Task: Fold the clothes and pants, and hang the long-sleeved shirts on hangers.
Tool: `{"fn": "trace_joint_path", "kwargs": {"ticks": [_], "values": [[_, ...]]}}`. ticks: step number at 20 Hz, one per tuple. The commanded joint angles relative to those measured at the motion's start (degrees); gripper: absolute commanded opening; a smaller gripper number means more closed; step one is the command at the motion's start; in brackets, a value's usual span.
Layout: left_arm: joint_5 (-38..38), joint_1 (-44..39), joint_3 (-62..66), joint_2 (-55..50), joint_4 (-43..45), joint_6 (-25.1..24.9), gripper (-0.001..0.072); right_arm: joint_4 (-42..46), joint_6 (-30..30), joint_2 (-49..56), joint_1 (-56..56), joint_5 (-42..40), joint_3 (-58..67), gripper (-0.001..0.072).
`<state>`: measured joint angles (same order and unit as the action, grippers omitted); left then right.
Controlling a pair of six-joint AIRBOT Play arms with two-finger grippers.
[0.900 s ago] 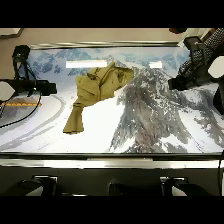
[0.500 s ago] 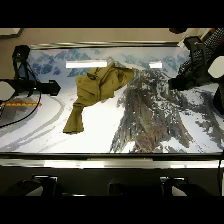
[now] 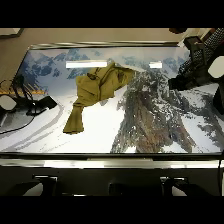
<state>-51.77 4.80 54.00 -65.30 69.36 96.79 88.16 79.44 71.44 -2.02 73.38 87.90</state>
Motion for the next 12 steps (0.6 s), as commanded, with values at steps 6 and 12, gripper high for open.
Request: {"fn": "trace_joint_path", "kwargs": {"ticks": [6, 12], "values": [[9.8, -0.7, -9.6, -13.3, -28.9, -19.0, 0.072, 0.0, 0.0, 0.0, 0.0, 0.0, 0.0, 0.0032], [11.7, -4.3, -8.9, -16.9, -30.3, -18.8, 0.0561, -0.7, 0.1, 0.0, 0.0, 0.0, 0.0, 0.0032]]}}
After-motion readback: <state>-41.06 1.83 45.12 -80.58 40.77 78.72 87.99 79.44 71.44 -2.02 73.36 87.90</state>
